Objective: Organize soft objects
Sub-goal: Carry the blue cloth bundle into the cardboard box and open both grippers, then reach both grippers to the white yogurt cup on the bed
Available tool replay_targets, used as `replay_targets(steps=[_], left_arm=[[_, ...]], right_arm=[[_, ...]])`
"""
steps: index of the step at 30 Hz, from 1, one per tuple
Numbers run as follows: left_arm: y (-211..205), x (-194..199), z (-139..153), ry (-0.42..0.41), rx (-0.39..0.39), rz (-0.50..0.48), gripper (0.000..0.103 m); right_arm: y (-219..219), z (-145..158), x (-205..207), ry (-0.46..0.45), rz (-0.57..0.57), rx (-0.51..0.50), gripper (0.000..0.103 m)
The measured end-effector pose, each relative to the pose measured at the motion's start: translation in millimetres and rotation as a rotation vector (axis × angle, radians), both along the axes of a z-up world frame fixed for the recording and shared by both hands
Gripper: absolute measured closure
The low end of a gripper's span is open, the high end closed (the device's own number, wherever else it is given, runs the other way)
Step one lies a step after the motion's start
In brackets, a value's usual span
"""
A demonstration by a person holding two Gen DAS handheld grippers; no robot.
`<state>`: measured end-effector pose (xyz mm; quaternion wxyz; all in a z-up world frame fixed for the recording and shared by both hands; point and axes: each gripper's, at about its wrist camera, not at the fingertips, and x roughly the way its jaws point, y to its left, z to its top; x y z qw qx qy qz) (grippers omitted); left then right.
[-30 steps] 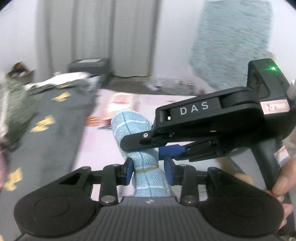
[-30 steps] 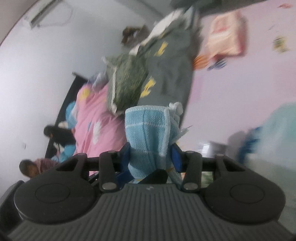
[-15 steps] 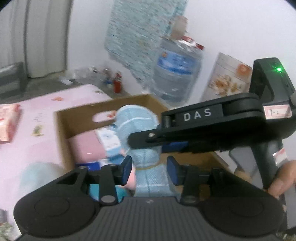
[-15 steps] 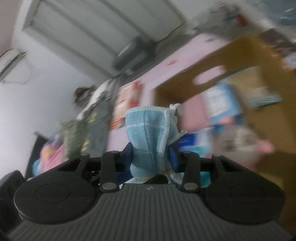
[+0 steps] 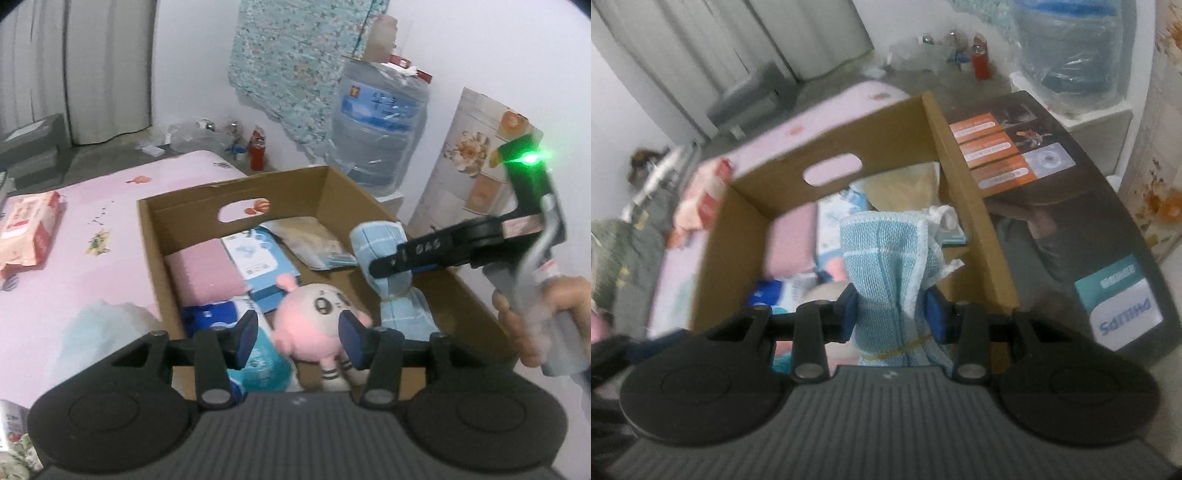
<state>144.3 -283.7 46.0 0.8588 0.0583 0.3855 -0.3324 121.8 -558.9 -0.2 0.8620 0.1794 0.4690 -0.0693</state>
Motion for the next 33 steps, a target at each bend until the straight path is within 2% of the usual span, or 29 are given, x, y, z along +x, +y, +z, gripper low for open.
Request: replay_targets(steps=[4, 6, 14, 22, 25, 29, 33], left_arm=[[12.8, -3.2, 4.1, -0.029, 0.006, 0.015, 0.052], [19.4, -3.2, 5.2, -0.034, 0.001, 0.023, 0.052], [45.6, -5.2, 9.4, -0.041, -0.023, 0.055, 0.052], [97.6, -12.5, 16.4, -0.048, -0.049, 0.132, 0.042], [126.4, -16.0, 21.3, -0.039, -0.055, 0.176, 0.042], [176.3, -24.7, 29.7, -0.072, -0.043, 0.275, 0.042], [229.4, -35.5, 33.1, -0.097, -0.036, 0.407, 0.041]], right_arm=[[9.2, -9.4, 16.4, 0.021, 0.012, -0.106, 0.058], [14.2, -4.7, 18.4, 0.012, 0.011, -0.135, 0.053], [22.8, 13.2, 7.3, -0.034, 0.000, -0.142, 0.050], [45.9, 38.4, -26.7, -0.139, -0.002, 0.023, 0.045], [65.2, 48.9, -39.6, -0.197, 0.027, 0.111, 0.043], [100.7, 57.7, -48.4, -0.267, 0.102, 0.209, 0.042], [143.4, 60.0, -42.4, -0.292, 0.195, 0.315, 0.042]])
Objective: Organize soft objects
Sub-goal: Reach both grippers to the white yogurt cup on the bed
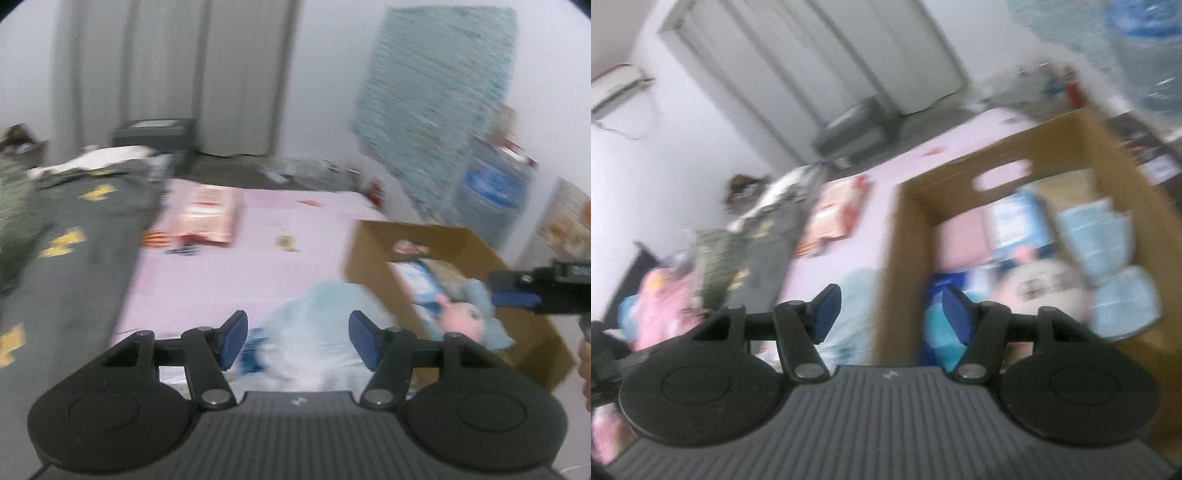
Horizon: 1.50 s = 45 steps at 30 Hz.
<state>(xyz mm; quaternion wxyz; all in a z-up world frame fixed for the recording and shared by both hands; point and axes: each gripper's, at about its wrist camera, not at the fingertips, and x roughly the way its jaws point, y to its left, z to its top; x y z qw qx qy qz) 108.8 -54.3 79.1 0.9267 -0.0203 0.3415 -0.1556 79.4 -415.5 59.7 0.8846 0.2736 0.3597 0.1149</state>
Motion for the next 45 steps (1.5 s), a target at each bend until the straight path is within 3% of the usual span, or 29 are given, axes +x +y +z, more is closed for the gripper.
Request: replay_targets(steps=[4, 10, 20, 26, 31, 37, 39, 45], left_arm=[[45.4, -9.9, -7.8, 0.019, -0.001, 0.119, 0.041], [87.6, -23.4, -33.3, 0.078, -0.020, 0.216, 0.041], [93.1, -31.2, -78.6, 0.131, 0.039, 0.219, 0.043], [94.3, -26.2, -93.8, 0.153, 0.024, 0.190, 0.049], [101.2, 2.3, -91.5, 0.146, -0.041, 0.200, 0.053], [104.2, 65.5, -95.4, 0.237, -0.186, 0.148, 0.053], [101.9, 87.7, -105.0, 0.306, -0.191, 0.140, 0.054], [87.4, 124.4, -124.4, 0.387, -0.138, 0.118, 0.054]], right_arm=[[48.8, 0.4, 12.9, -0.018, 0.113, 0.071, 0.042], [114.7, -5.6, 36.1, 0.021, 0.242, 0.121, 0.042], [191.0, -37.2, 58.7, 0.128, 0.350, 0.153, 0.042], [218.5, -56.4, 72.4, 0.187, 0.380, 0.158, 0.042], [236.1, -60.8, 98.4, 0.217, 0.396, 0.131, 0.041], [261.3, -75.2, 163.3, 0.331, 0.430, 0.120, 0.032], [265.7, -87.0, 184.7, 0.394, 0.408, 0.129, 0.030], [274.9, -128.3, 235.6, 0.562, 0.344, 0.100, 0.027]])
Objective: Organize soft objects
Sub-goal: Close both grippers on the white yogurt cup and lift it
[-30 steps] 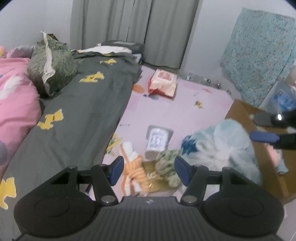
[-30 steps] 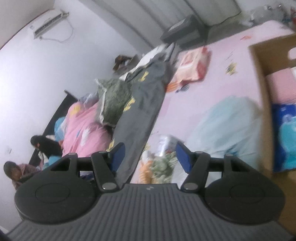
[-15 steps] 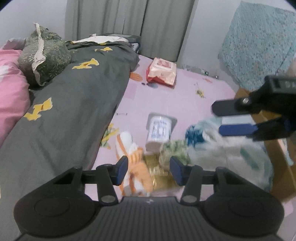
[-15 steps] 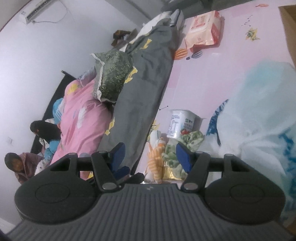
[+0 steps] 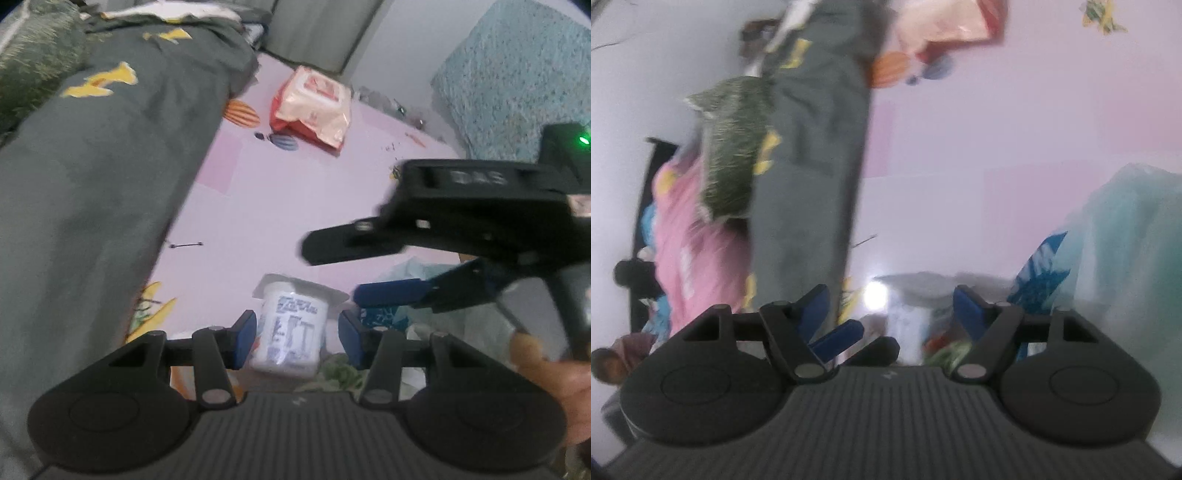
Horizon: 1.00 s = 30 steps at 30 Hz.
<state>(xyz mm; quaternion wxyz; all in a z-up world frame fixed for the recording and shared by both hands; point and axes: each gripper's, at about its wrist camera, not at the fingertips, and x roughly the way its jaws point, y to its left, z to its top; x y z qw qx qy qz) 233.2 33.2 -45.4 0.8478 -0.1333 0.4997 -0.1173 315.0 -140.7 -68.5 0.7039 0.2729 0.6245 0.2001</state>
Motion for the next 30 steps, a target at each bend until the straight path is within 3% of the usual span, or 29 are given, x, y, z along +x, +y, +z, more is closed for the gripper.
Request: replay_targets(steps=[4, 7, 16, 21, 28, 30], left_arm=[[-7.1, 17.2, -9.4, 0.047, 0.019, -0.005, 0.053], [-9.1, 25.7, -14.3, 0.069, 0.029, -0.001, 0.053], [-12.1, 28.3, -23.7, 0.081, 0.056, -0.006, 0.053], [-9.9, 30.8, -27.8, 0.089, 0.092, 0.024, 0.054], [-3.4, 9.7, -8.0, -0.007, 0.121, 0.022, 0.054], [-4.3, 3.3, -6.3, -0.026, 0.127, 0.013, 0.054]], right_arm=[[7.0, -23.6, 19.6, 0.091, 0.006, -0.031, 0.024], [11.8, -37.7, 25.6, 0.143, 0.026, 0.000, 0.018], [3.9, -48.5, 22.7, 0.129, -0.025, 0.054, 0.019], [0.9, -49.9, 22.3, 0.094, -0.048, 0.067, 0.047], [-1.4, -29.6, 13.2, 0.013, -0.031, 0.134, 0.059], [-1.2, -21.8, 9.2, -0.007, -0.013, 0.170, 0.073]])
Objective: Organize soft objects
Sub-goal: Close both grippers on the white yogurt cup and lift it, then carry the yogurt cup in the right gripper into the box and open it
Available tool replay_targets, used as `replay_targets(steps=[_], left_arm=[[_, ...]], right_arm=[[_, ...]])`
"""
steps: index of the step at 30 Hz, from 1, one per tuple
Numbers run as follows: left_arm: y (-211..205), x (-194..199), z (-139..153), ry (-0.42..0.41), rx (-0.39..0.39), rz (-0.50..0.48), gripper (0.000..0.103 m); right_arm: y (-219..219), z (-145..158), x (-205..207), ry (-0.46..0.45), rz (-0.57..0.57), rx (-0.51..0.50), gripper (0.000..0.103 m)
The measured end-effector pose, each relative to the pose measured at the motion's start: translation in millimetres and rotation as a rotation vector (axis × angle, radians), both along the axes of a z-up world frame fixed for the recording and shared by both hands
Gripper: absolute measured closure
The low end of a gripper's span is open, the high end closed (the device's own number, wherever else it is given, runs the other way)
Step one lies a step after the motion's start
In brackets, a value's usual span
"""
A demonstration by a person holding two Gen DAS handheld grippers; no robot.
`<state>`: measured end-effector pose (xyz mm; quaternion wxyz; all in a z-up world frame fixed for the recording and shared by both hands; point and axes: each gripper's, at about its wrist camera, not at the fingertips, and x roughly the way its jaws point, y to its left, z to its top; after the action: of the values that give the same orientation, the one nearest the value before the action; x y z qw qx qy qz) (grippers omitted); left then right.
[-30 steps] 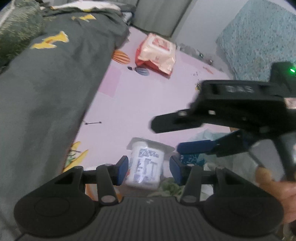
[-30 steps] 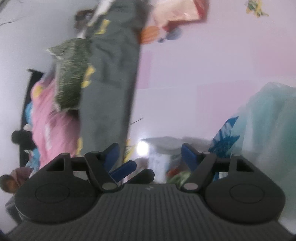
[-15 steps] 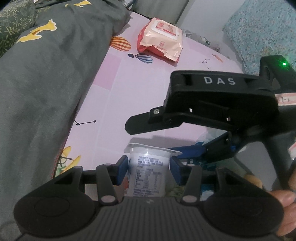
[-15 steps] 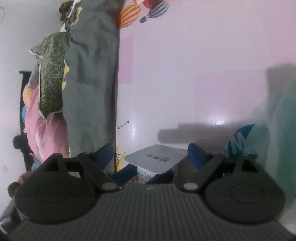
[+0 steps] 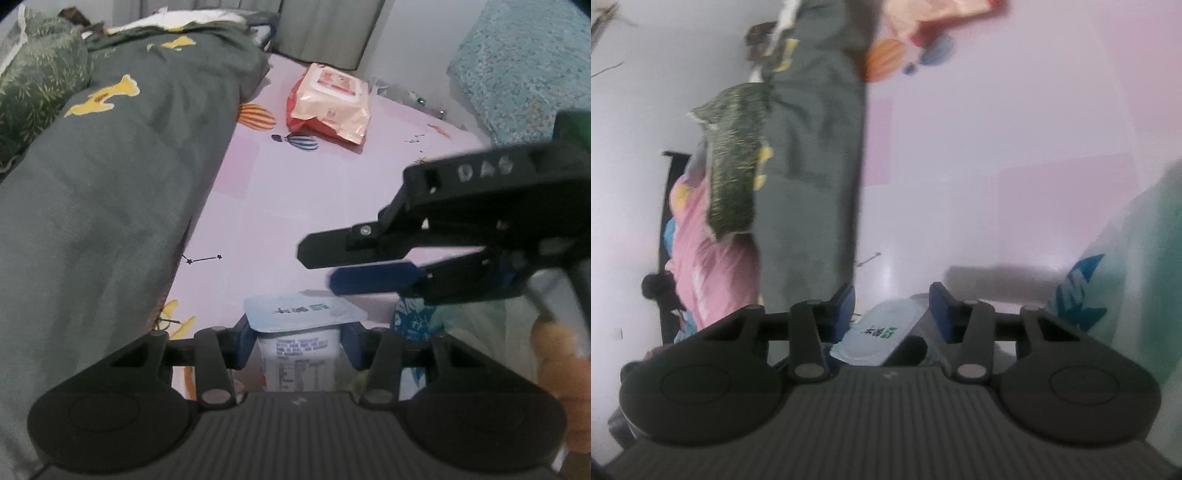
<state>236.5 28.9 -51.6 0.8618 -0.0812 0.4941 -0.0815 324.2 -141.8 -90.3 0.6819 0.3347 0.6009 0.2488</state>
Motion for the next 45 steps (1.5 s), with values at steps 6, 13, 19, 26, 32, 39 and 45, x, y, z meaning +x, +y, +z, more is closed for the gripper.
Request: replay_targets(steps=[6, 13, 19, 26, 32, 39, 45], left_arm=[[-1.1, -12.1, 0.1, -0.014, -0.019, -0.005, 0.054], [0.9, -16.2, 0.2, -0.020, -0.022, -0.002, 0.054], [1.8, -18.9, 0.9, -0.038, -0.037, -0.005, 0.054], [-0.2, -25.8, 21.9, -0.118, -0.020, -0.001, 0.054], [-9.1, -34.1, 51.9, -0.199, 0.005, -0.004, 0.054], [-35.2, -46.9, 97.9, -0.282, 0.028, -0.032, 0.054], [-77.0, -67.2, 137.9, -0.368, 0.035, -0.097, 0.054]], right_arm=[[10.3, 18.3, -12.8, -0.043, 0.040, -0.003, 0.075], [-12.5, 0.2, -3.1, 0.055, -0.076, -0.117, 0.059], [-2.8, -25.6, -8.3, 0.154, -0.032, -0.094, 0.056], [17.3, 4.8, -17.6, 0.041, 0.018, -0.050, 0.059], [16.3, 37.1, -17.4, -0.025, 0.004, -0.016, 0.060], [-15.4, 86.7, -30.5, -0.116, -0.024, 0.040, 0.060], [-60.3, 135.6, -55.6, -0.221, -0.060, 0.074, 0.060]])
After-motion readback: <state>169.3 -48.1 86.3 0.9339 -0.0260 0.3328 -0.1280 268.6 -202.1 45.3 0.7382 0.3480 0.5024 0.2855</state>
